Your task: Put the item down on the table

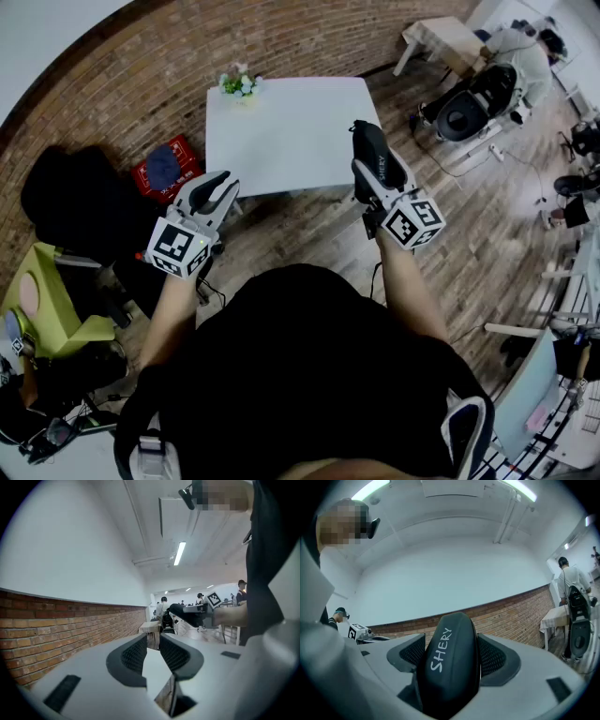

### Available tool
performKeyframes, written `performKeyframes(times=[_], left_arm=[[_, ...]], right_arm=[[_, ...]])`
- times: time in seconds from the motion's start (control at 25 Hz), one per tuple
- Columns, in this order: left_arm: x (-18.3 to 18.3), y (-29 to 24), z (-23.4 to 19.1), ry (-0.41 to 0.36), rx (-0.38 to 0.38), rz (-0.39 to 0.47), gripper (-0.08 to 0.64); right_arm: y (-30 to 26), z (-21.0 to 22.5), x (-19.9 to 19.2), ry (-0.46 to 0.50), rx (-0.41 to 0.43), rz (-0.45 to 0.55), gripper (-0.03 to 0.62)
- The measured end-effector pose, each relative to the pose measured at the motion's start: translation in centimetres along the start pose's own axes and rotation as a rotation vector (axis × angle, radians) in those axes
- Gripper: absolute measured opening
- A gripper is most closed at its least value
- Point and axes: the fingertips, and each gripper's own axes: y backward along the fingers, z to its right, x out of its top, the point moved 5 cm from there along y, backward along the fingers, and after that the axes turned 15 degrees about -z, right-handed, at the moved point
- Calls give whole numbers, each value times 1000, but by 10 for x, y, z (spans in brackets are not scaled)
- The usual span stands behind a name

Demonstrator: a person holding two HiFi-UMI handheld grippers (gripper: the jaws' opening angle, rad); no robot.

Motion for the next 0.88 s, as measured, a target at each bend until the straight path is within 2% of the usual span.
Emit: performKeyframes(times=[0.52,0.88], left_arm=[[-9,10,-14,10,0,-6,91],[-5,-7,-26,7,0,-18,91]], right_arm=[[-7,-3,1,-28,-11,27,354],[-21,16,6,-35,-11,34,354]])
